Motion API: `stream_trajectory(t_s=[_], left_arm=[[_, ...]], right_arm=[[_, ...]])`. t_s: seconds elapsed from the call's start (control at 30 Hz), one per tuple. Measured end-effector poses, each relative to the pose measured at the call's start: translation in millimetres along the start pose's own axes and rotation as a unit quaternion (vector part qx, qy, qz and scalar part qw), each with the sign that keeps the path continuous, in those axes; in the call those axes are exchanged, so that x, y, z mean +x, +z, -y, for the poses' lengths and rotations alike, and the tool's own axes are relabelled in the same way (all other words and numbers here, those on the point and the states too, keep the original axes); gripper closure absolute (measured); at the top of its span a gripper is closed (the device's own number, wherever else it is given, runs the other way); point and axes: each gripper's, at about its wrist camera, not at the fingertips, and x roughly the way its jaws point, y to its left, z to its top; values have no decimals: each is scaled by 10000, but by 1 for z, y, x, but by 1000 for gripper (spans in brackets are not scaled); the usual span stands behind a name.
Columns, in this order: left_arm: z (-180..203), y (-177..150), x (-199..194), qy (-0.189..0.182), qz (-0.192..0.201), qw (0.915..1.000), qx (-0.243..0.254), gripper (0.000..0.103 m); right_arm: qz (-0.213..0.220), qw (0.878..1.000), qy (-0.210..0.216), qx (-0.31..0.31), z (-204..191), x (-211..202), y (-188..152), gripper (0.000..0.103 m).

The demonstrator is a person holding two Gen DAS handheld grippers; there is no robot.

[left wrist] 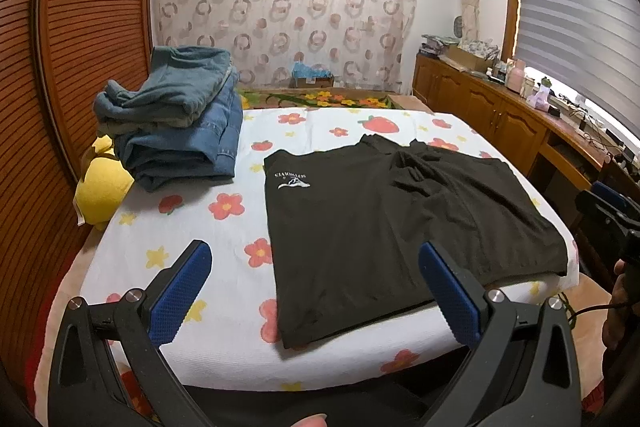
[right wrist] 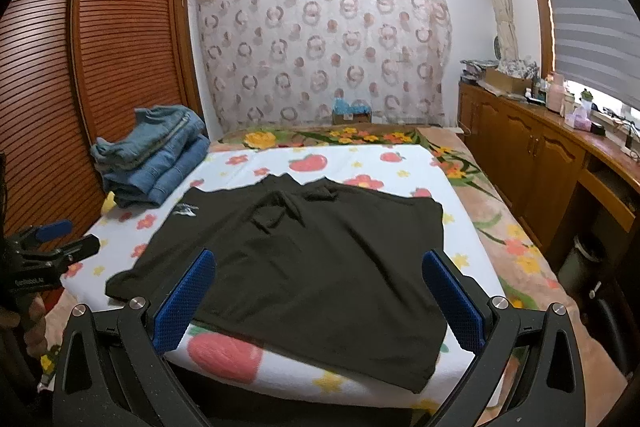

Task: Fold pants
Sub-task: 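Lower the left tool to the black garment's edge and close on it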

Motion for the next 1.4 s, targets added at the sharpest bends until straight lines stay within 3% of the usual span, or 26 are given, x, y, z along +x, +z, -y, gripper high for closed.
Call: stream_trajectory(t_s=[0.47,0.8,1.23,1.4], left_arm=[[-23,-21,28,-174,-464,9987,113,2],[-42,-40,44,-535,-814,9952,-107,37],[-34,-49,54,-558,-962,9936,217,57],[-30,-51,51,-756,-938,9923,300,83]], right_arm=[[-324,9994,-133,18,2,8,2,0],[-588,9982,-71,-73,0,15,7,2],[-750,9971,108,-75,16,19,10,4],[-753,9971,112,-69,18,18,11,4]])
